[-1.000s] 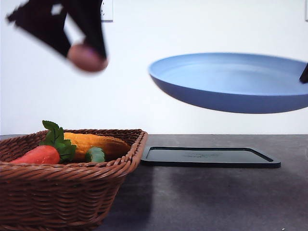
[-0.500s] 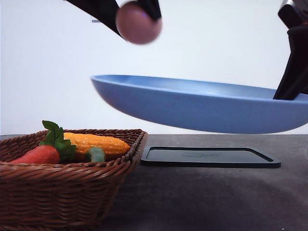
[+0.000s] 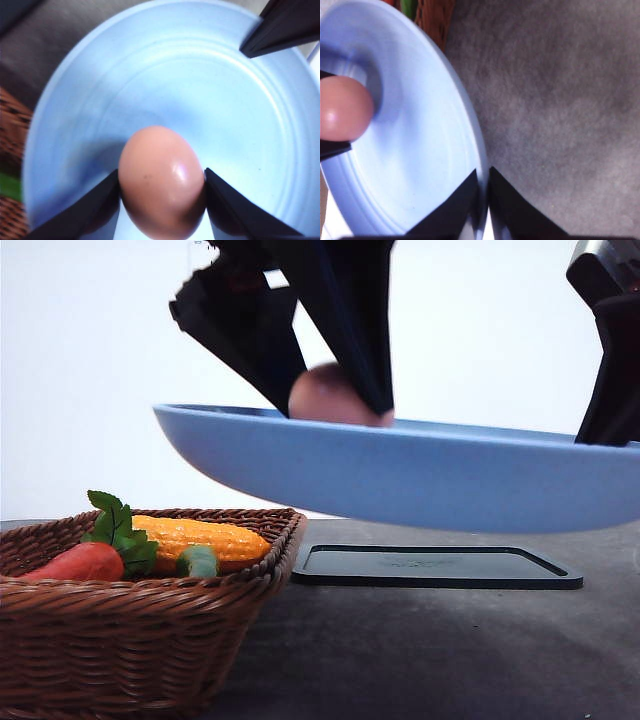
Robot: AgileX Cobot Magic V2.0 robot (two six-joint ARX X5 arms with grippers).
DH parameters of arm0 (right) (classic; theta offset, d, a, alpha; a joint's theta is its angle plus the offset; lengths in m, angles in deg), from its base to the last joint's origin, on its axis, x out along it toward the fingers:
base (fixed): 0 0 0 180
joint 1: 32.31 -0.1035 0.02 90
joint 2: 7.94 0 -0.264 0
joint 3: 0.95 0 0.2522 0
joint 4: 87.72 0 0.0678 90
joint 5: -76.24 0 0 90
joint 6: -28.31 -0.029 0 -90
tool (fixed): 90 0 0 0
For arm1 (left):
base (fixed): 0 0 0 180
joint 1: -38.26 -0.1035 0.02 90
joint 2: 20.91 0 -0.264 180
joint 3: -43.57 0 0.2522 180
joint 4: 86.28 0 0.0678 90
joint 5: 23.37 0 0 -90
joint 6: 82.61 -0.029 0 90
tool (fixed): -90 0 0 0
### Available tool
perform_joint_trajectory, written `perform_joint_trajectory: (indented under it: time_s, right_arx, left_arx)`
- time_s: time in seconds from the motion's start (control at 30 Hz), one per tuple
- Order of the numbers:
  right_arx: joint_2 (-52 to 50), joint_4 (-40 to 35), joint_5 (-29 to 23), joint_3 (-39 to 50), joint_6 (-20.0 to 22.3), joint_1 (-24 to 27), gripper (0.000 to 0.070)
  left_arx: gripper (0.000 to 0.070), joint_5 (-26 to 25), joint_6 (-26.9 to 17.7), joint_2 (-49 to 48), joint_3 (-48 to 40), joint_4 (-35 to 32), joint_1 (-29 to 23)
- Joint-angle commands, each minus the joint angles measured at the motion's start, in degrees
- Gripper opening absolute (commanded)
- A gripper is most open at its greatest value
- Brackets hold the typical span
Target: Transfer egg from basket to plate and serve
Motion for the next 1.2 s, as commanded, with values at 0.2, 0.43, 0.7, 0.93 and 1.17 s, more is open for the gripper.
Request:
perform_joint_trajectory:
  time_s: [0.2, 0.43, 0.7, 0.93, 1.17]
  right_arx:
    - [0.48, 0.38, 0.60, -0.96, -0.16, -0.48, 0.0000]
    - [0.48, 1.30, 0.59, -0.96, -0.09, -0.48, 0.0000]
    - [0.54, 2.10, 0.58, -0.96, 0.37, -0.39, 0.0000]
    - [3.31, 2.09, 0.57, -1.95, 1.14, 0.30, 0.0000]
    - [12.21, 2.06, 0.10, -7.45, 6.31, 3.63, 0.0000]
  left_arx:
    - [0.0213, 0.00, -0.52, 2.46, 0.85, -0.66, 1.52]
    - [0.0417, 0.00, 0.15, 1.99, 1.48, 0.08, 1.74]
    - [0.0412, 0.04, -0.57, -2.92, 6.88, 3.95, 1.36]
    - [0.0410, 1.64, -2.18, -10.76, 12.72, 10.55, -0.34]
    - [0.0410, 8.62, -3.34, -20.50, 15.52, 16.10, -2.02]
